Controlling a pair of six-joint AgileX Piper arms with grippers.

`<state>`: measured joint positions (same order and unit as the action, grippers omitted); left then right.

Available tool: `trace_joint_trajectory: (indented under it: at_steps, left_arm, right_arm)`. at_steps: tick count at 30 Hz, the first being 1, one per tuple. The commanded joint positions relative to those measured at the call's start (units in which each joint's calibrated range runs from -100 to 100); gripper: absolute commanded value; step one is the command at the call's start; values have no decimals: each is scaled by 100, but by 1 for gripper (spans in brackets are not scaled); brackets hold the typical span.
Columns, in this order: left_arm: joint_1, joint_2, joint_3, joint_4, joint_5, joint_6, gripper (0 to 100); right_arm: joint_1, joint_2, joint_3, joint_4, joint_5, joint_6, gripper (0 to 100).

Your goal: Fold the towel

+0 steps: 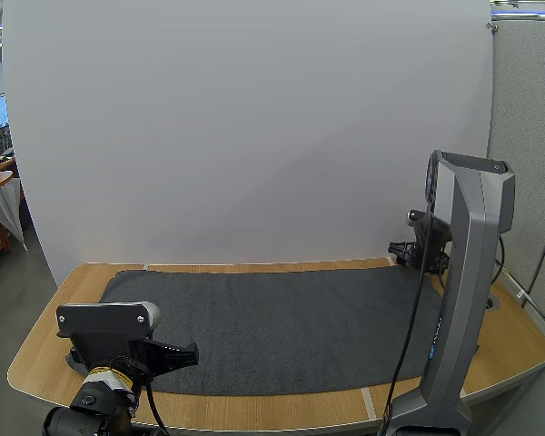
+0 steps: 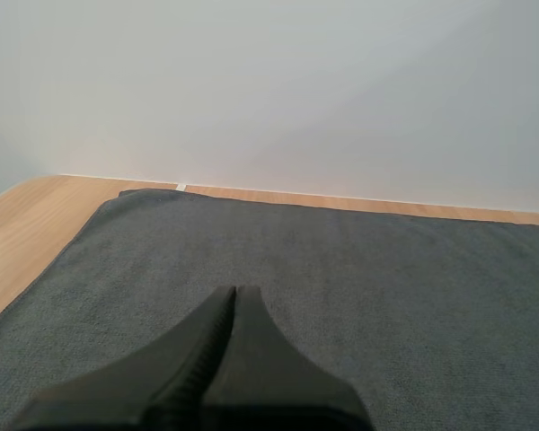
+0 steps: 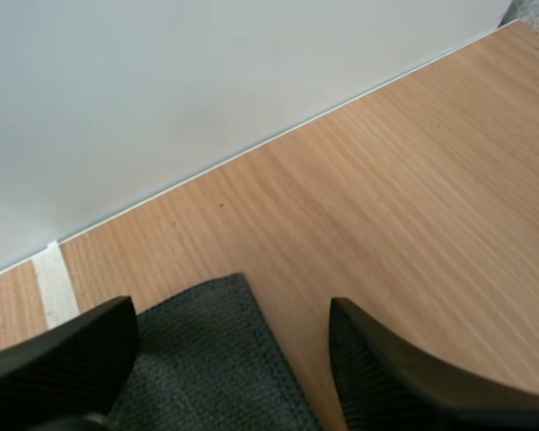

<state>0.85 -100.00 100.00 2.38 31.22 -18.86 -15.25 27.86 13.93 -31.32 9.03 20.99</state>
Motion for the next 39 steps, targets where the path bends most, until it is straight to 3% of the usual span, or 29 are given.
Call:
trace_joint_trajectory:
  at_steps: [1,13,17,20,24,27,39]
  left_arm:
    - [9,0,0,3,-51,-52,0]
    - [9,0,0,3,-51,-52,0]
    - [9,0,0,3,-51,-52,0]
    - [9,0,0,3,-51,-52,0]
    - [9,0,0,3,-51,-52,0]
    - [9,0,0,3,-51,-52,0]
    - [9,0,0,3,-51,-52,0]
  right_arm:
    - [-17,99,-13,45,235,-11,100]
    - [-9,87,-13,58,362,-11,100]
    - [-9,87,-13,131,362,-11,66]
    - [23,87,-13,157,362,-11,54]
    - [82,87,-13,212,362,-11,27]
    - [130,87,-13,273,362,-11,1]
    - [172,-173,-13,308,349,-11,0]
